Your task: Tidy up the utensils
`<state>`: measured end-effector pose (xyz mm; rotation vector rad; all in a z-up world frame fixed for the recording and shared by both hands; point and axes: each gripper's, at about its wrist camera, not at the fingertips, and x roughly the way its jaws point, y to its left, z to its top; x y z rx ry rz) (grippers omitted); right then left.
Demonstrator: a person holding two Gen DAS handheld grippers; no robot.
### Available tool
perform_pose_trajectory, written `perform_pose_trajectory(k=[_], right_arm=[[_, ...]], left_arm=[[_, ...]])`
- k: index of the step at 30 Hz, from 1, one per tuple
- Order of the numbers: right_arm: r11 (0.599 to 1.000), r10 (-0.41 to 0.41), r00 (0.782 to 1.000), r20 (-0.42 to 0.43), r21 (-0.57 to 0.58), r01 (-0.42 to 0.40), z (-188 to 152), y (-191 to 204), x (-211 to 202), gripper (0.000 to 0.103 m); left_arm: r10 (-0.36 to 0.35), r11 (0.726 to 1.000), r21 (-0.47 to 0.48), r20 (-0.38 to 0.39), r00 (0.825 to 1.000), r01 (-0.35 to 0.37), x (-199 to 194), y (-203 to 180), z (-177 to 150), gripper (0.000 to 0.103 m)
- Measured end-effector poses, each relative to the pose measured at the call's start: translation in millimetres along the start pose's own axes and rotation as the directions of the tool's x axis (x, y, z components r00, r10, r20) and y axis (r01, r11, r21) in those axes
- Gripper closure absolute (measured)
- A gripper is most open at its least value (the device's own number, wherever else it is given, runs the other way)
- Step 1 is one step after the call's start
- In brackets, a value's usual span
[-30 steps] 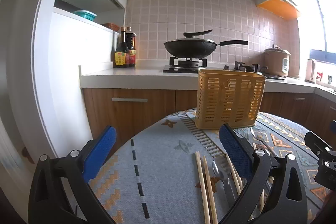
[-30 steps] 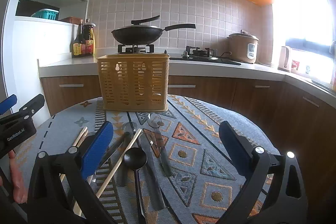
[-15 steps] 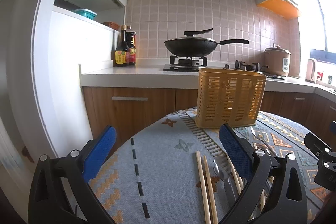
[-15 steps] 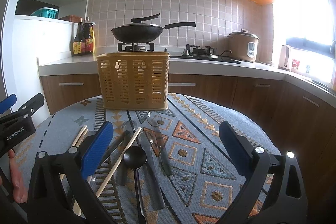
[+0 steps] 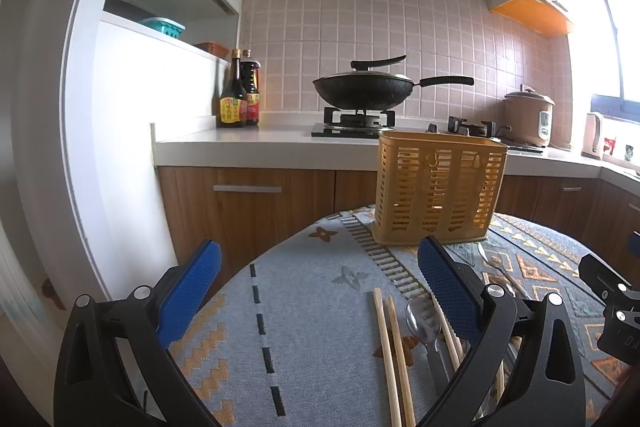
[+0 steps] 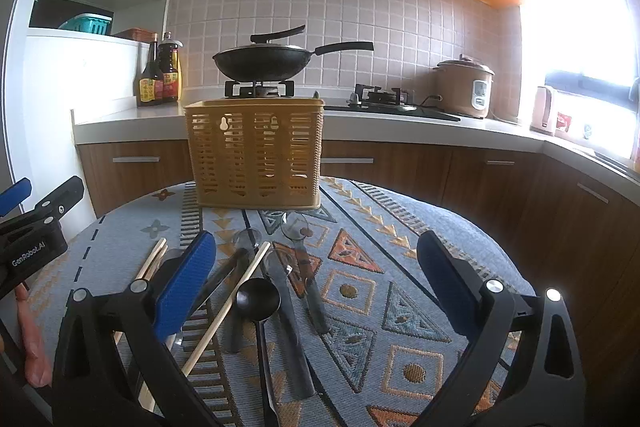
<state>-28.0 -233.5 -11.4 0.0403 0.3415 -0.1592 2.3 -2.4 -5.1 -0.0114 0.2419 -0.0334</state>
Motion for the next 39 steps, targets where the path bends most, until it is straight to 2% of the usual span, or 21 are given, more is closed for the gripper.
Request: perform_pose_trajectory(k=[39], right_arm=[[1.0, -0.004, 1.0, -0.004, -0.008, 0.004, -0.4, 0.7, 0.3, 0.008]], left_arm=[[-0.001, 1.0, -0.001, -0.001, 1.0, 0.001, 0.1, 0.9, 0.6, 0.007]])
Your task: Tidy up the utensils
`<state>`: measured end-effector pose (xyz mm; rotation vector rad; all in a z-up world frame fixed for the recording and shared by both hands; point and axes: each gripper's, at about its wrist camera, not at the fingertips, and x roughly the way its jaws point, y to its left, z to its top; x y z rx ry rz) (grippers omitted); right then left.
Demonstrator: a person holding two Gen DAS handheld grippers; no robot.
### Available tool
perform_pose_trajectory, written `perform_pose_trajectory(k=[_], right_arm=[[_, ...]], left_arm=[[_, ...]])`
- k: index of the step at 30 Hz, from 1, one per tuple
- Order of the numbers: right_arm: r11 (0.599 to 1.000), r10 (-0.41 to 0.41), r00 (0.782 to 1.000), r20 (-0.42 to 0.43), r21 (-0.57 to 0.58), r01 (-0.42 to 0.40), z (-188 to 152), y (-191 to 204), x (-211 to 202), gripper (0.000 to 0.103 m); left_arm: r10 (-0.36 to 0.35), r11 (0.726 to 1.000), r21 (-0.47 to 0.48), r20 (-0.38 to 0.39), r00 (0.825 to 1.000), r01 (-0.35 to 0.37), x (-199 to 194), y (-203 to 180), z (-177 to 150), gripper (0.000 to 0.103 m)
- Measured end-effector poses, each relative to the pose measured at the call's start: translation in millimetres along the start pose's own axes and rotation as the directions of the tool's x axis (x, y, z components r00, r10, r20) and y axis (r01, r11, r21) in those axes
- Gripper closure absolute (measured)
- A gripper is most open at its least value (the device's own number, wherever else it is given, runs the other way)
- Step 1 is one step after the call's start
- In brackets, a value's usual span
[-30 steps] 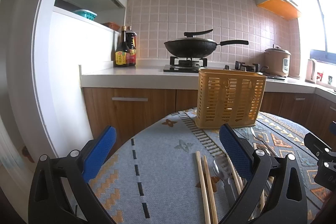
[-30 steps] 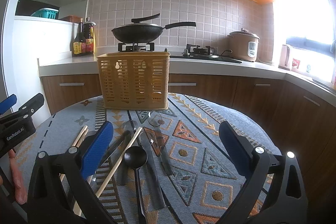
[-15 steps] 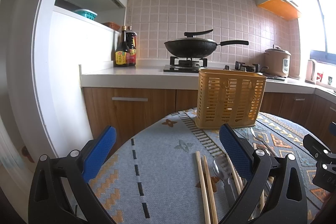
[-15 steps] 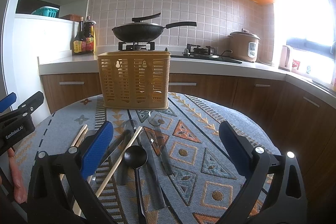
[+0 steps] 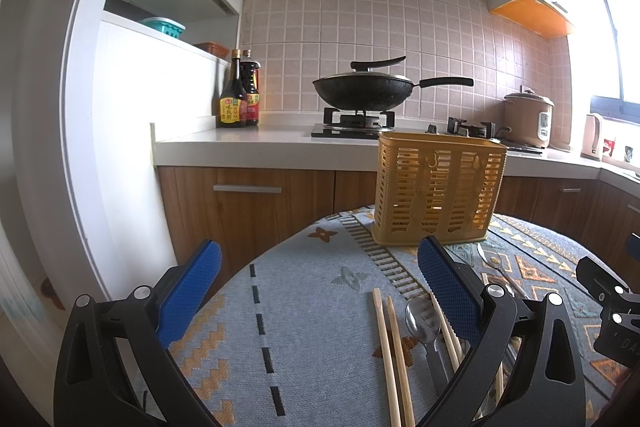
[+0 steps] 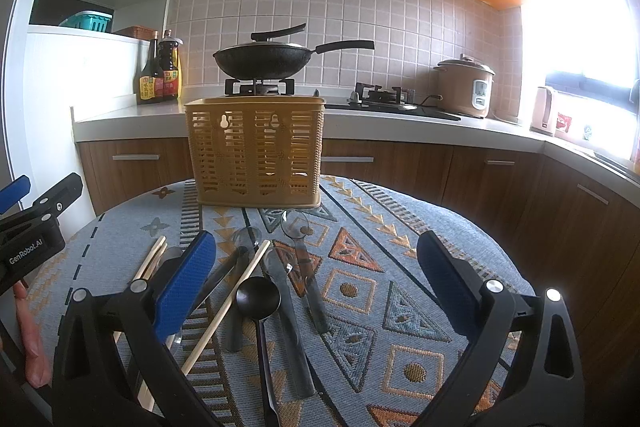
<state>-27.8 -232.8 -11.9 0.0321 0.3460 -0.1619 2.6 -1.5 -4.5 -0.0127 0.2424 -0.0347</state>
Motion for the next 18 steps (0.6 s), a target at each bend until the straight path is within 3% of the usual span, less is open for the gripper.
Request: perform_pose_trajectory(k=[18], right_arm=[[1.0, 0.003, 1.0, -0.001, 0.001, -0.003, 0.1, -0.1, 0.0, 0.008]], left_arm=[[0.0, 1.0, -0.001, 0.001, 1.0, 0.0, -0.1, 0.2, 0.2, 0.008]])
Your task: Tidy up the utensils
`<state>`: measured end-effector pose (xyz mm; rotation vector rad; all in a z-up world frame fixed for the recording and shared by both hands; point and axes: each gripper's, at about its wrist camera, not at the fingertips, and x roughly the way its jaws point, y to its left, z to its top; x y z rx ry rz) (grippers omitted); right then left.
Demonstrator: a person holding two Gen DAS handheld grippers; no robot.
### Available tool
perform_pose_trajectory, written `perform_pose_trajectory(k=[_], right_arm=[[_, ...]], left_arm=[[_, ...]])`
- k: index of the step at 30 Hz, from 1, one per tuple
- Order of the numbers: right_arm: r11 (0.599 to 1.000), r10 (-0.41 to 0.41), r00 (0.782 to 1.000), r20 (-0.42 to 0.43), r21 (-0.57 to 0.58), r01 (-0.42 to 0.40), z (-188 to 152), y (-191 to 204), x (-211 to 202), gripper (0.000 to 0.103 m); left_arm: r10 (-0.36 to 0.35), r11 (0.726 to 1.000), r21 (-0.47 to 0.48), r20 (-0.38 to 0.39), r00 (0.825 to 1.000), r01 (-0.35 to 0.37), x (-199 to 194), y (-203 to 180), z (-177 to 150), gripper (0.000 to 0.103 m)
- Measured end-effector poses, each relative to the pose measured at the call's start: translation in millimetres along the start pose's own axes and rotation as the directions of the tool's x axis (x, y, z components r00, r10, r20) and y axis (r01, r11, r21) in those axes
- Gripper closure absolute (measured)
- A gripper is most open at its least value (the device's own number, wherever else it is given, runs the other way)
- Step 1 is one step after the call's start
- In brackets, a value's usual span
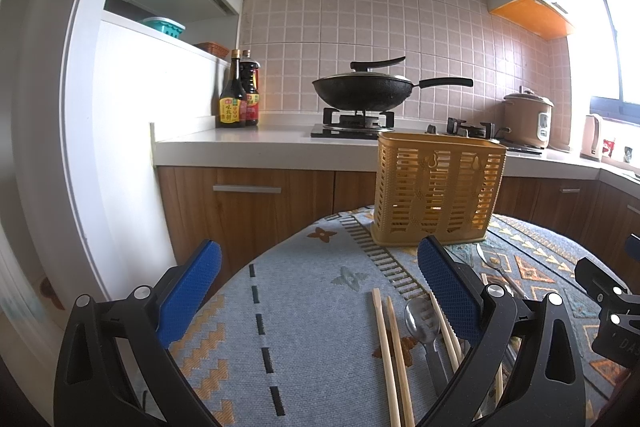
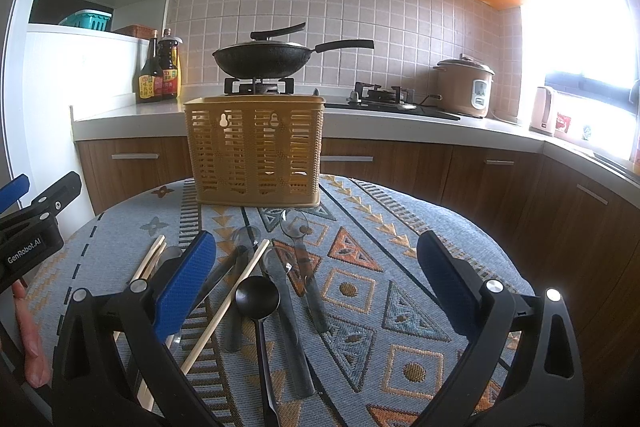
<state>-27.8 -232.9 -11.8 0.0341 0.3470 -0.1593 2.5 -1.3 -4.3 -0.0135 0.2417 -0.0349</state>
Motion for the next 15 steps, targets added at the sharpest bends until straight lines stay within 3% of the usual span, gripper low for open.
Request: perform_pose_trajectory(k=[5, 10, 13, 15], right_arm=[[1.0, -0.006, 1.0, -0.009, 0.009, 0.006, -2, -2, 1, 0.008], [0.996, -0.082, 0.994, -0.073, 0.036, 0.085, -2, -8, 13, 0.008], [0.992, -0.107, 0.989, -0.101, 0.058, 0.113, -2, -15, 18, 0.008], [0.994, -0.068, 0.987, -0.148, 0.076, 0.08, -3, -21, 24, 0.008]], left_arm=[[-0.001, 1.0, -0.002, -0.001, 1.0, 0.001, 0, 0, 0, 0.007], [-0.019, 0.999, -0.042, -0.034, 0.999, 0.018, 6, 7, 1, 0.008], [-0.082, 0.993, -0.094, -0.106, 0.991, 0.072, 18, 17, 1, 0.008], [-0.135, 0.986, -0.121, -0.202, 0.97, 0.112, 33, 22, 1, 0.01]])
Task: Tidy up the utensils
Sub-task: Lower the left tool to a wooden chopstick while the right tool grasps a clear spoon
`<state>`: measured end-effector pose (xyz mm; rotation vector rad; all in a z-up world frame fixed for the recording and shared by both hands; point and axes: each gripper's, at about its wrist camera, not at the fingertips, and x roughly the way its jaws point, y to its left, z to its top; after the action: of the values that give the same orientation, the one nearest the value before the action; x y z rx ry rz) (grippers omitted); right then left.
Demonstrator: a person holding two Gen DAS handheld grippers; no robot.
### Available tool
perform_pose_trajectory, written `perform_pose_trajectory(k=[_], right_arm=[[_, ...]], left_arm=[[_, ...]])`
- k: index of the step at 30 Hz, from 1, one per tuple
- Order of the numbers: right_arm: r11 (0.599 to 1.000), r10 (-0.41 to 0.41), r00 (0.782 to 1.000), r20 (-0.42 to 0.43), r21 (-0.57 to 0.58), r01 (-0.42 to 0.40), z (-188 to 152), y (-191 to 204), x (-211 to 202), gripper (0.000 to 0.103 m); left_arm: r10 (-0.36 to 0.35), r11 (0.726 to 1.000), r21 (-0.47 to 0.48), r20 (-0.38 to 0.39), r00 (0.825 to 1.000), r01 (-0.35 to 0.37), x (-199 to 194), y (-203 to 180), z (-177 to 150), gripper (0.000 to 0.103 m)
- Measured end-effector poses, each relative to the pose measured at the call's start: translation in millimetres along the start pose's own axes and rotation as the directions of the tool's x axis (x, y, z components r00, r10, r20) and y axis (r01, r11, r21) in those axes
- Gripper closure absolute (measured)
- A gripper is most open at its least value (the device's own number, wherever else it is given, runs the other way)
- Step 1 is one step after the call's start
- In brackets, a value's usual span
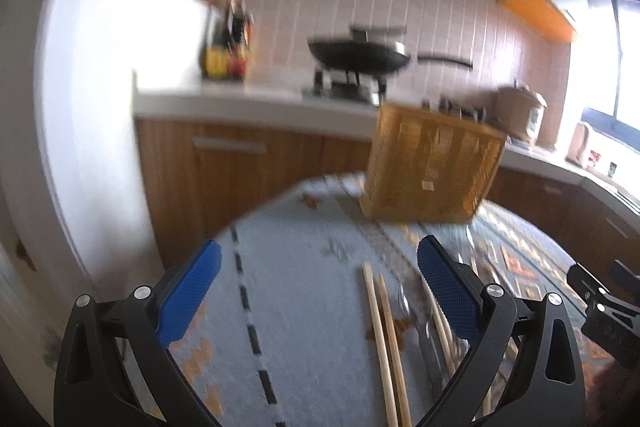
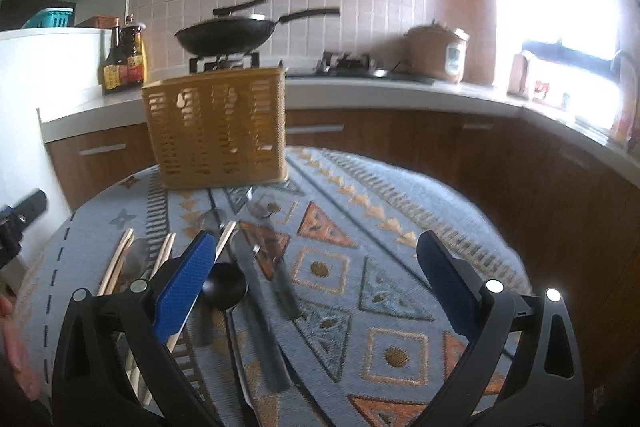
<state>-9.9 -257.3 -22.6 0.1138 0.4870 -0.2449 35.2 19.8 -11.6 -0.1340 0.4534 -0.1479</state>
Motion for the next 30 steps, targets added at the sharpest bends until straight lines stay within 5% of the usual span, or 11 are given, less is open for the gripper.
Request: perform_pose_trajectory(k=[2, 5, 11, 12, 15, 20, 30], right_arm=[[1.0, 0.002, 0.998, -0.069, 0.007, -0.002, 0, -3, 9, 0.008], [0.999, 0.035, 0.986, -0.164, 0.012, -0.034, -1, -7, 21, 0.008], [0.989, 0.144, 0.954, -0.265, 0.018, -0.144, 12, -10, 35, 0.008], [0.986, 0.166, 0.944, -0.286, 0.02, -0.167, 16, -11, 38, 0.008], [0.98, 0.176, 0.911, -0.372, -0.024, -0.199, 31, -6, 54, 0.008], [0.975, 0.184, 0.886, -0.425, -0.032, -0.218, 46, -6, 71, 0.014], [0.975, 0.14, 0.845, -0.517, -0.077, -0.208, 51, -4, 100, 0.03]], left_arm=[[-0.052, 0.999, -0.009, -0.111, 0.992, 0.052, 14, 5, 4, 0.02], [-0.091, 0.995, 0.001, -0.28, 0.956, 0.096, 37, 11, 9, 0.035], [-0.224, 0.968, -0.006, -0.484, 0.846, 0.252, 71, 10, 11, 0.049], [-0.231, 0.961, 0.007, -0.528, 0.817, 0.277, 78, 5, 9, 0.049], [-0.204, 0.954, 0.058, -0.598, 0.775, 0.295, 90, -6, 4, 0.06], [-0.099, 0.951, 0.163, -0.643, 0.76, 0.262, 102, -21, -8, 0.066], [0.031, 0.921, 0.319, -0.631, 0.775, 0.223, 112, -46, -11, 0.063]])
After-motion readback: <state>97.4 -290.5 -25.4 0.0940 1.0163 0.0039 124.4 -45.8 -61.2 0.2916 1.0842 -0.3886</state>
